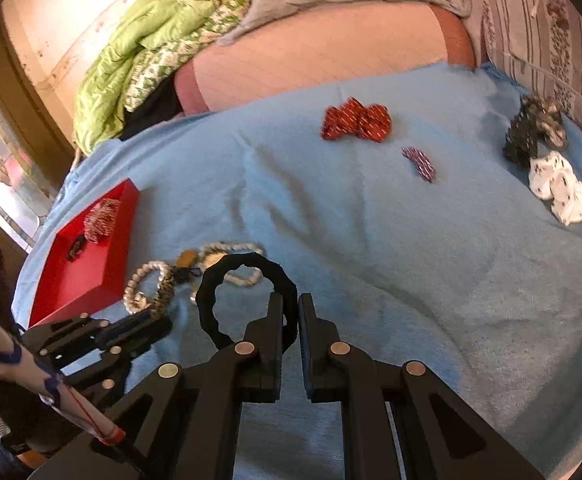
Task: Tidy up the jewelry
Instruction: 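Grasp the black hair tie with the right tool while the left tool grasps the leopard-print hair tie, then carry both hair ties into the red tray and open both tools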
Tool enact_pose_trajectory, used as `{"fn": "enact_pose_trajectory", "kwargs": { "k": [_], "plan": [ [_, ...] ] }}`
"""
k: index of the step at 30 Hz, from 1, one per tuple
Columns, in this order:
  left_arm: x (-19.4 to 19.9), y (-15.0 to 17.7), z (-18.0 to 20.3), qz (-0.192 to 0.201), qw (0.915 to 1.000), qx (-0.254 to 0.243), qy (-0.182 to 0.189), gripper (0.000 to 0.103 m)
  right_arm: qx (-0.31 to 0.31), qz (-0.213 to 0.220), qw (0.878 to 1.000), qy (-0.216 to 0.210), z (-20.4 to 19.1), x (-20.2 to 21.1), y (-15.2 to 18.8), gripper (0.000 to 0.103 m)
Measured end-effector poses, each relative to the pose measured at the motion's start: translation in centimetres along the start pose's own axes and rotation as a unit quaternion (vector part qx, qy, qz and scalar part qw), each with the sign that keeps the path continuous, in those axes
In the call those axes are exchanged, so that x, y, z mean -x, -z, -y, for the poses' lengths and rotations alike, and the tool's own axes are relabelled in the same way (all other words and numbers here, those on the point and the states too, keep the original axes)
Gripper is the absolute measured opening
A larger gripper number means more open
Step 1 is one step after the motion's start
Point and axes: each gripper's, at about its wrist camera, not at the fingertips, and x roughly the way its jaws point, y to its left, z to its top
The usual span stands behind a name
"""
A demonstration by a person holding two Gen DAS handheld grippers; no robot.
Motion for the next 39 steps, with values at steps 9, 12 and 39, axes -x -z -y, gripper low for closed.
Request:
{"fn": "enact_pose_trajectory", "kwargs": {
  "k": [9, 12, 39],
  "plan": [
    [4.9, -0.5, -1.4, 0.06, 0.9971, 0.047, 0.008, 0.007, 0.031, 0.025, 0.999, -0.002, -2.8, 0.4, 0.1, 0.008],
    [6.2, -0.1, -2.1, 0.07, 0.9957, 0.059, -0.014, 0.007, 0.042, 0.03, 0.999, -0.003, -3.9, 0.5, 0.4, 0.008],
    [10.8, 2.0, -10.3, 0.092, 0.9773, 0.151, -0.117, 0.007, 0.12, 0.04, 0.992, -0.009, -9.3, 0.0, 2.0, 0.008]
  ]
}}
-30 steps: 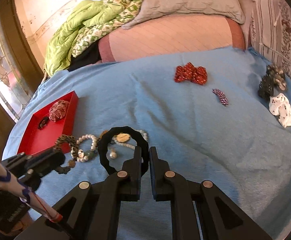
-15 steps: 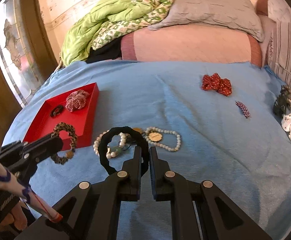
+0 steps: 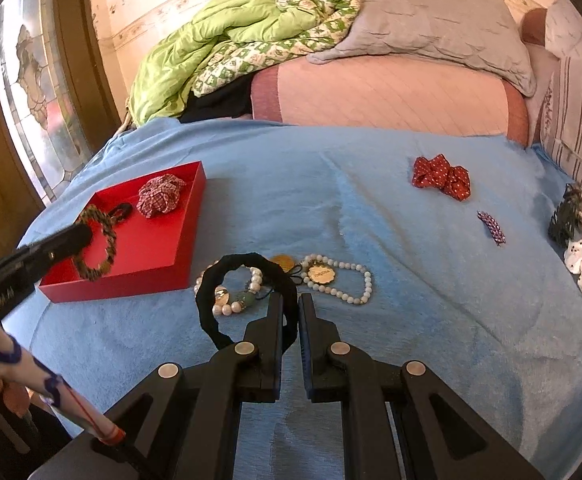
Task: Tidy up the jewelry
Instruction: 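Carry both hair ties into the red tray and open both tools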
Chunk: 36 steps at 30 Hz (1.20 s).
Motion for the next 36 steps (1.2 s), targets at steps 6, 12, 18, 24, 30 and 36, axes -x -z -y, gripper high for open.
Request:
{"fn": "enact_pose_trajectory", "kwargs": {
  "k": [6, 12, 18, 24, 30, 36],
  "plan": [
    [0.4, -0.5, -2.2, 0.007, 0.9997, 0.017, -0.016, 0.007, 0.006, -0.003, 1.0, -0.005, -0.8, -0.1, 0.1, 0.008],
    [0.3, -0.9, -4.8, 0.006, 0.9989, 0.034, -0.032, 0.007, -0.003, -0.012, 0.999, -0.03, -2.2, -0.2, -0.2, 0.009],
    [-0.2, -1.4, -8.5, -0.004, 0.9967, 0.069, -0.044, 0.007, -0.003, -0.022, 0.998, -0.064, -5.2, -0.7, -1.3, 0.009],
    [-1.2, -1.4, -12.1, -0.024, 0.9919, 0.119, -0.037, 0.007, 0.028, -0.041, 0.994, -0.101, -10.1, -2.6, -4.0, 0.009],
    [-2.6, -1.4, -13.2, -0.041, 0.9893, 0.136, -0.034, 0.007, 0.053, -0.079, 0.99, -0.104, -14.1, -6.9, -6.5, 0.009],
    [-4.2, -1.5, -13.8, -0.06, 0.9864, 0.148, -0.039, 0.007, 0.036, -0.124, 0.988, -0.079, -15.0, -12.2, -8.7, 0.009]
  ]
}}
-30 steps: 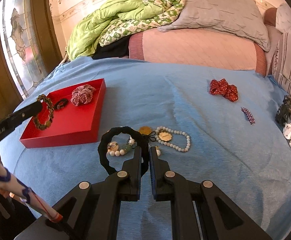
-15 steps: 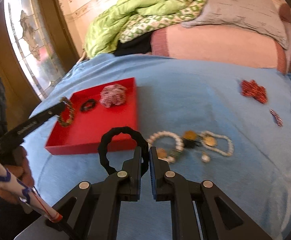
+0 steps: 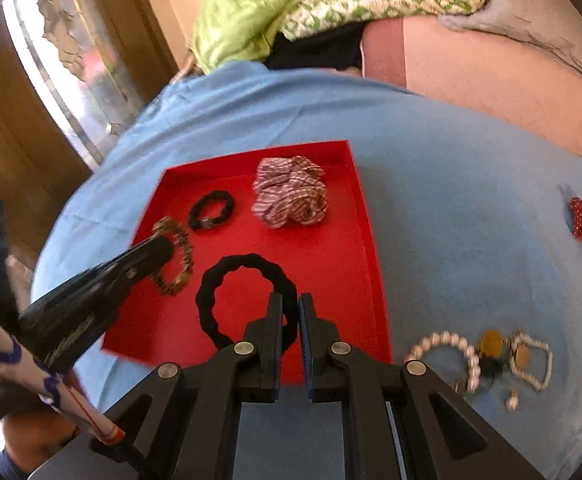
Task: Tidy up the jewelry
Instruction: 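Carry both hair ties into the red tray and open both tools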
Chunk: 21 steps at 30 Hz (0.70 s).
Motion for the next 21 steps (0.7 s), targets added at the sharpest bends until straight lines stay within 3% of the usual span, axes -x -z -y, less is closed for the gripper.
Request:
{"fn": "enact_pose_trajectory", "kwargs": {
  "k": [7, 21],
  "plan": [
    [-1.5, -0.3, -0.3, -0.019, 0.9997, 0.014, 0.001, 0.007, -0.006, -0.039, 0.999, 0.028, 0.2, -4.0, -2.5, 0.009],
    [-2.0, -0.3, -0.7, -0.023, 0.9995, 0.023, -0.007, 0.007, -0.019, -0.055, 0.997, 0.05, 0.4, -7.2, -3.9, 0.01]
  ]
}}
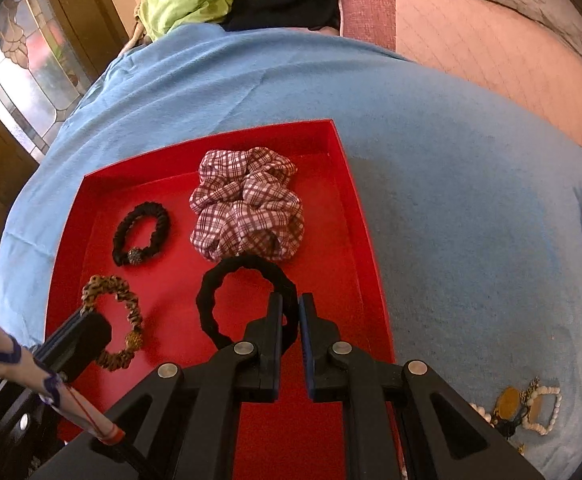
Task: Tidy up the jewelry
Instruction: 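Carry both hair ties into the red tray and open both tools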
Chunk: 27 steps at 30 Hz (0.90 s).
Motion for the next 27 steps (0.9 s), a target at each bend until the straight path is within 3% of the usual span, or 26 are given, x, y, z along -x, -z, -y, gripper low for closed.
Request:
{"fn": "enact_pose_trajectory", "kwargs": {
  "k": [9, 14, 19, 21, 27],
  "plan": [
    [-0.1, 0.2, -0.3, 0.0, 0.9999, 0.006, -0.01, 0.007, 0.004, 0.01, 1.0, 0.011, -0.1, -0.3, -0.7, 0.011],
    [0.0, 0.2, -0.3, 0.001, 0.9999, 0.006, -0.016, 0.011, -0.005, 0.011, 1.0, -0.007, 0.4, 0.3, -0.7, 0.019],
    [0.9, 0.0, -0.2, 0.027, 0.9994, 0.004, -0.023, 0.041, -0.006, 0.031, 0.999, -0.035, 0.6, 2.5, -0.4, 0.019],
    [1.2, 0.0, 0.0, 0.035, 0.9989, -0.002, -0.031, 0.049, -0.005, 0.039, 0.998, -0.046, 0.8, 3.7, -0.1, 0.019],
    [2.3, 0.0, 0.4, 0.06, 0.9966, -0.01, -0.056, 0.051, -0.015, 0.07, 0.996, -0.055, 2.4, 7.2, 1.5, 0.019]
  ]
}}
